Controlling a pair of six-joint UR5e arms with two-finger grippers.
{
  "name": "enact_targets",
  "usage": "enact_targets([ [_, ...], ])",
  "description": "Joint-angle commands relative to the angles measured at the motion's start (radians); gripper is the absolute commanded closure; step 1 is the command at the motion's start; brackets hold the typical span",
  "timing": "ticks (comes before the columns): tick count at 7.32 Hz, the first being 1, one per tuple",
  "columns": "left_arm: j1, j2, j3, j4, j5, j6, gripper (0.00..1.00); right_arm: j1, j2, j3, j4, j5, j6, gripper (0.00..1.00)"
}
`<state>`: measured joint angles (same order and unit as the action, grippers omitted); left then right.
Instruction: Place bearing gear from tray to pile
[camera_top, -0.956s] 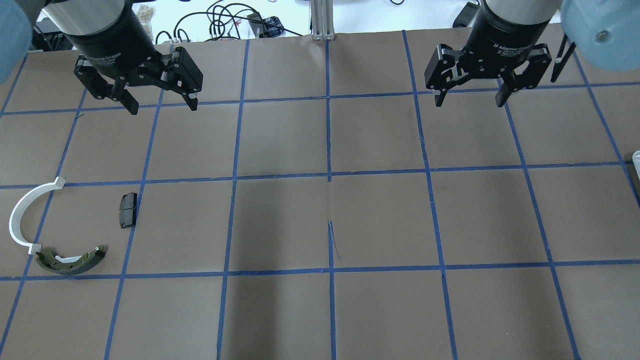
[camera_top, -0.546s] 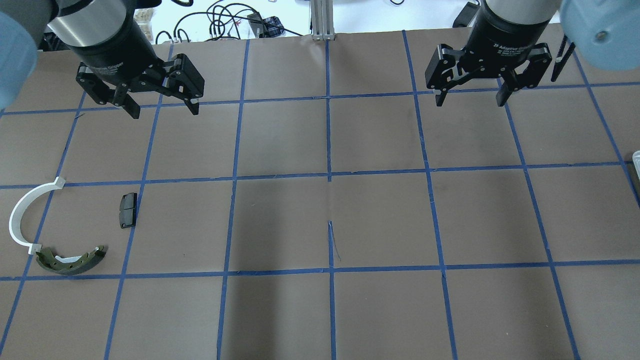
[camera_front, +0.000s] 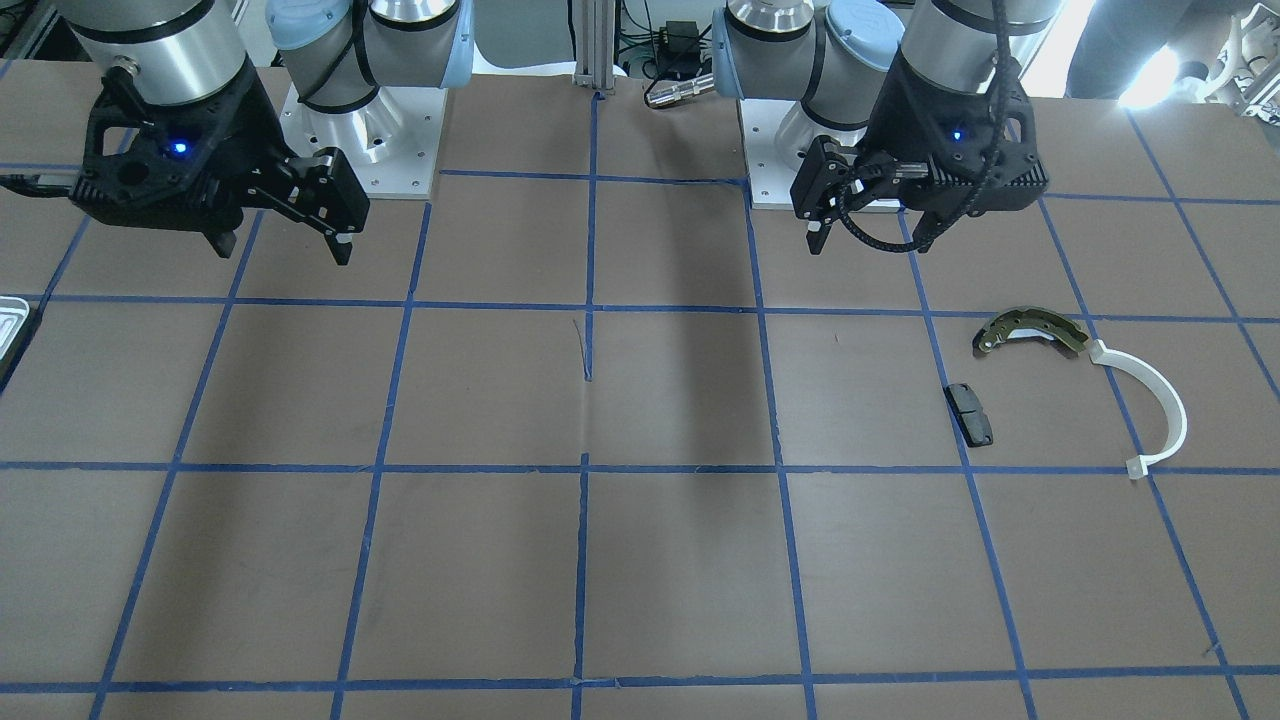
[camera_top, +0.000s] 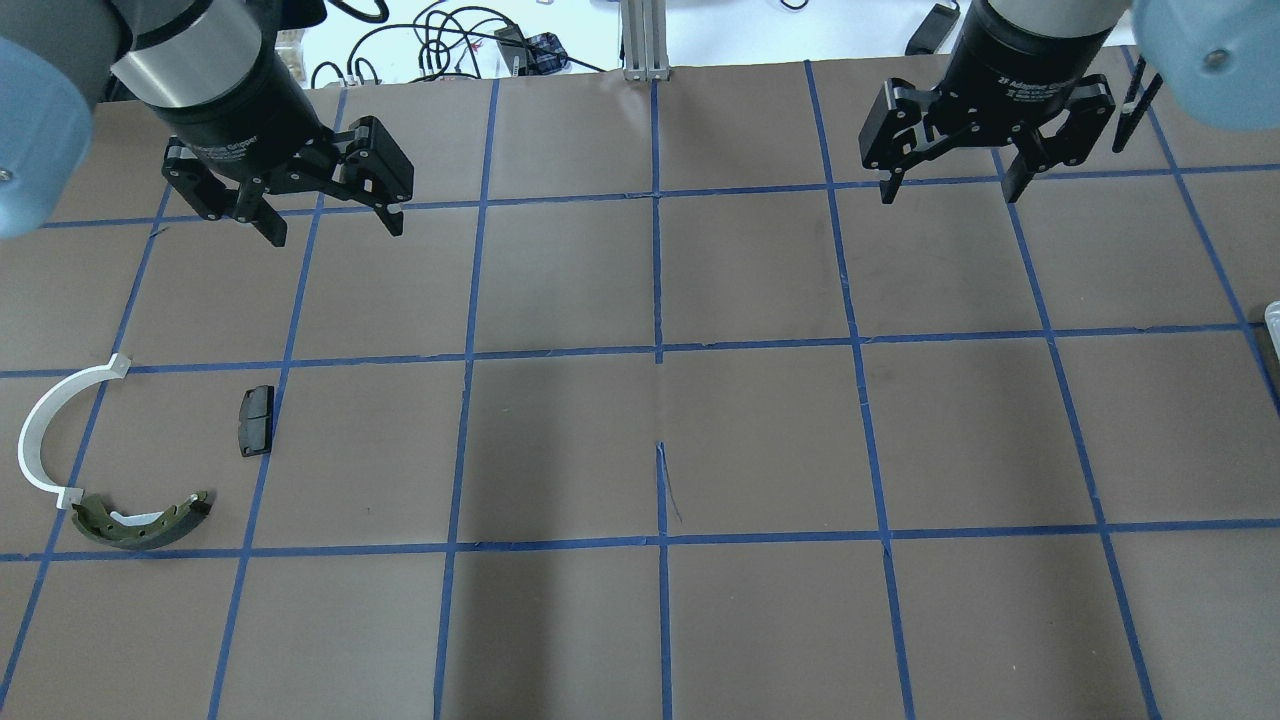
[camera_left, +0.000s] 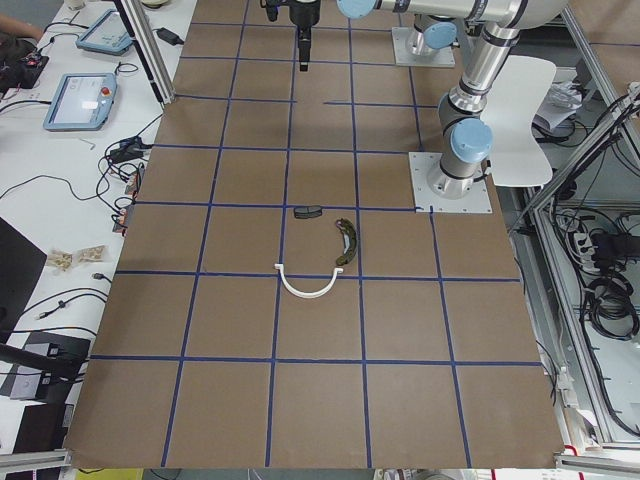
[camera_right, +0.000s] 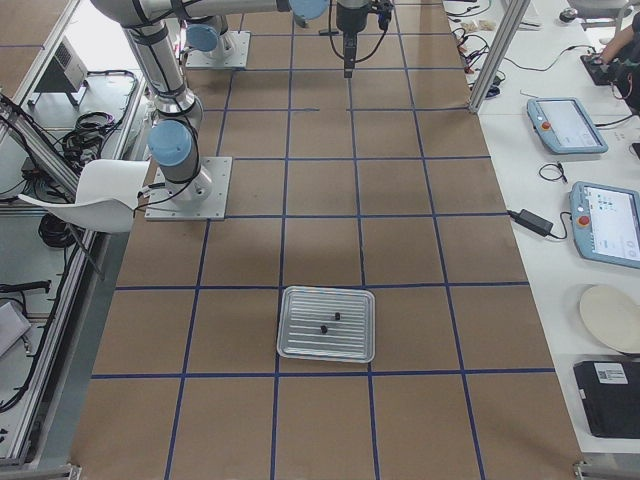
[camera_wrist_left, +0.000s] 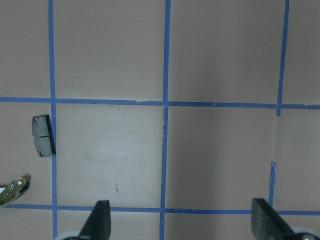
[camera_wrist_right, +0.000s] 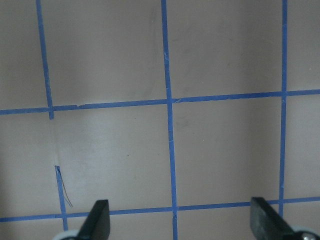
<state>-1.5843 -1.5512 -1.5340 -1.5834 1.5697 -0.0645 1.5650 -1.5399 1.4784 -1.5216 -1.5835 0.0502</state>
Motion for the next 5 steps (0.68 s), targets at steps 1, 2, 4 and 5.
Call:
enact_targets([
  [1, 0.001, 0.002, -0.002, 0.000, 0.009, -0.001, 0.00, -0.156, -0.014, -0.006, 0.024, -0.015, -0.167, 0.00],
  [2, 0.001, 0.002, -0.002, 0.000, 0.009, -0.001, 0.00, -0.263, -0.023, -0.007, 0.050, -0.016, -0.344, 0.00],
  [4, 0.001, 0.002, -0.003, 0.000, 0.003, -0.001, 0.00, -0.553, -0.013, 0.003, 0.041, -0.016, -0.811, 0.00],
  [5, 0.001, 0.002, -0.002, 0.000, 0.006, -0.001, 0.00, -0.688, 0.054, 0.003, -0.012, -0.016, -0.993, 0.00],
])
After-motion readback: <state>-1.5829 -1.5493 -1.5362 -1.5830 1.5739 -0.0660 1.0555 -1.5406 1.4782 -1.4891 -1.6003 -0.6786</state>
